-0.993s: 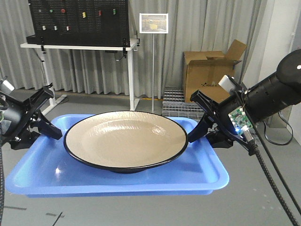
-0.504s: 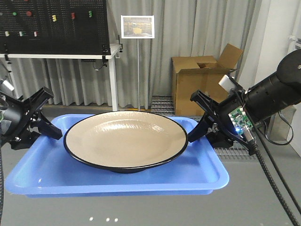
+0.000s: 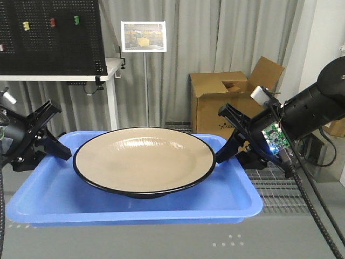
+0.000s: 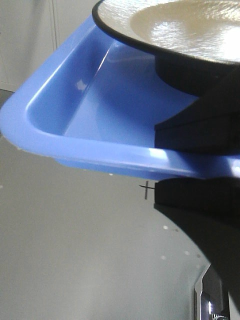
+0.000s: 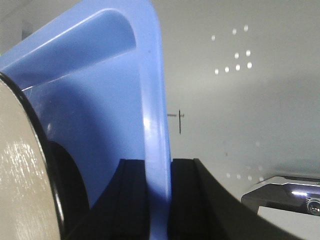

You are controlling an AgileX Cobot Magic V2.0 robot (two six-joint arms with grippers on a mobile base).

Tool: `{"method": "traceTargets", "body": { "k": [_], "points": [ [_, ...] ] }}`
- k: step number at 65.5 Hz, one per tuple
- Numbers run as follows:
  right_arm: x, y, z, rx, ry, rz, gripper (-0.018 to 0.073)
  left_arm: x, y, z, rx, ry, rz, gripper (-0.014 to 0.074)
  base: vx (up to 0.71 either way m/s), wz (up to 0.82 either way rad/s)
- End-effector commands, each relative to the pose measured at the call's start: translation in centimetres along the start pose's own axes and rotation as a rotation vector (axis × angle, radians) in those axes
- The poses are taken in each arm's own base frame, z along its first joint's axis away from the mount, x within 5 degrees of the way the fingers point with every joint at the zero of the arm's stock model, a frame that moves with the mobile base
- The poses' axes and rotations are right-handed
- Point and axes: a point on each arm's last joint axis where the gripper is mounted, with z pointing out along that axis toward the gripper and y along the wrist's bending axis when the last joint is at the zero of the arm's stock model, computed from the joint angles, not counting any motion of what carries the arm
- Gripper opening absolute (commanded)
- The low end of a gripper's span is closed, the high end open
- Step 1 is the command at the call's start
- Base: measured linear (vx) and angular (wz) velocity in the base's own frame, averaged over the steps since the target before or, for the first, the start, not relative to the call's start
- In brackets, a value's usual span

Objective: Place disk in tray to left cabinet
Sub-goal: 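Carry the tray with both grippers while the base drives away, then carry the tray with both grippers up to the open cabinet shelf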

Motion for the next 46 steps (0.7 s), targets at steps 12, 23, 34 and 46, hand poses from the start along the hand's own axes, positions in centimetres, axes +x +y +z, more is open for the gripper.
{"method": "traceTargets", "body": {
  "k": [12,23,34,46],
  "points": [
    [1.62,4.00,-2.85,-0.224,-0.014,-0.002,-0.0002,1.85,-3.89,-2.27,0.221,0.035,-0.022,0.0000,0.61,-0.08],
    [1.63,4.00,-2.85,-0.224,-0.013,-0.002,-0.0002,1.85,-3.89,-2.27,0.221,0.035,-0.022,0.0000,0.58,-0.08],
    [1.62,3.98,-2.84,-0.222,-0.014,-0.003,-0.0002,1.85,-3.89,-2.27,0.221,0.035,-0.022,0.0000,0.55,-0.10],
    [1.59,3.99,-2.84,-0.223,-0.017,-0.002,-0.0002,1.85,-3.89,-2.27,0.221,0.035,-0.022,0.0000,0.52,-0.13]
  ]
}}
